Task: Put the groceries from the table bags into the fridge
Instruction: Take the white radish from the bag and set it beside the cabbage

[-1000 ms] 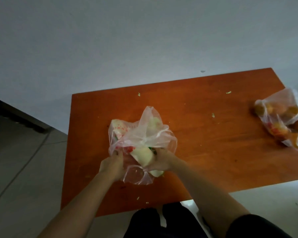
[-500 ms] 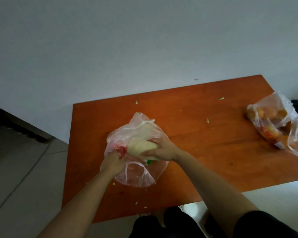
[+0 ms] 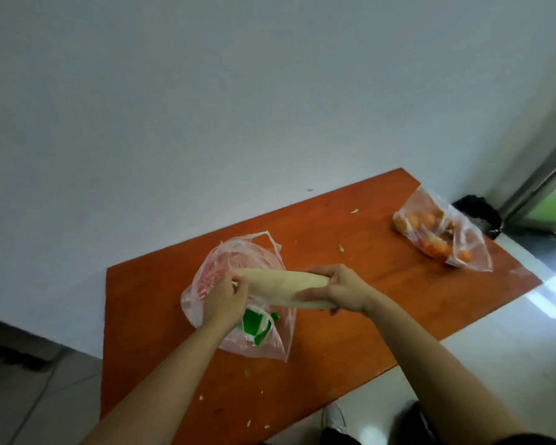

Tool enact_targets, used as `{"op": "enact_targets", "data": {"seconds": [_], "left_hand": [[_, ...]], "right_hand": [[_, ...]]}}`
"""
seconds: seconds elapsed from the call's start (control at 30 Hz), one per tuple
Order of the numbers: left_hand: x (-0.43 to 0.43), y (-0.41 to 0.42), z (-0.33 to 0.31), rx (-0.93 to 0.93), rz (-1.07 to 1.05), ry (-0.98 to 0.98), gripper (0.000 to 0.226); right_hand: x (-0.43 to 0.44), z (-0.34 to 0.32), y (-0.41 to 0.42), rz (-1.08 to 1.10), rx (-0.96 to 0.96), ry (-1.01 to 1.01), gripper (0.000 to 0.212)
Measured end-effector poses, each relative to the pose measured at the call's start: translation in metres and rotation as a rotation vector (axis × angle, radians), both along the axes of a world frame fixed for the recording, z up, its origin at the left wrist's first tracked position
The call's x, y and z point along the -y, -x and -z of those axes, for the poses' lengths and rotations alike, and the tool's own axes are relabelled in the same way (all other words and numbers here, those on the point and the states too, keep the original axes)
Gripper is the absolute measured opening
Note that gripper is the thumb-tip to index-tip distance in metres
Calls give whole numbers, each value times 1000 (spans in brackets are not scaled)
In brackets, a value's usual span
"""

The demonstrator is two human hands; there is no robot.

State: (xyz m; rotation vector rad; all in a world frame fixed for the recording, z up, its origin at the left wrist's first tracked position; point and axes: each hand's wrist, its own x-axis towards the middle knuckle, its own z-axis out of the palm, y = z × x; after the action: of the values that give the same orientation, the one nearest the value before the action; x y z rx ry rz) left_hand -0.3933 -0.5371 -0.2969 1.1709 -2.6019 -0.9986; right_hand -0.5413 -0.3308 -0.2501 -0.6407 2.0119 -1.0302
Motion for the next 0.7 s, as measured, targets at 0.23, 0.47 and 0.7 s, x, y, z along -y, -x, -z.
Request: {"op": "enact_targets", "data": {"seconds": [0.23,0.47,0.7], "left_hand": [[-55,45,9,-89,-10,-254,44],[-168,90,-19,-162,238,-529,59],[-361,95,-90,-325,536,-748,68]], "right_hand": [[-119,-14,-48,324,5,78,49],[-241,-34,-113,746,-33,221,58],[-384,-48,-188,976,-34,287,81]]}}
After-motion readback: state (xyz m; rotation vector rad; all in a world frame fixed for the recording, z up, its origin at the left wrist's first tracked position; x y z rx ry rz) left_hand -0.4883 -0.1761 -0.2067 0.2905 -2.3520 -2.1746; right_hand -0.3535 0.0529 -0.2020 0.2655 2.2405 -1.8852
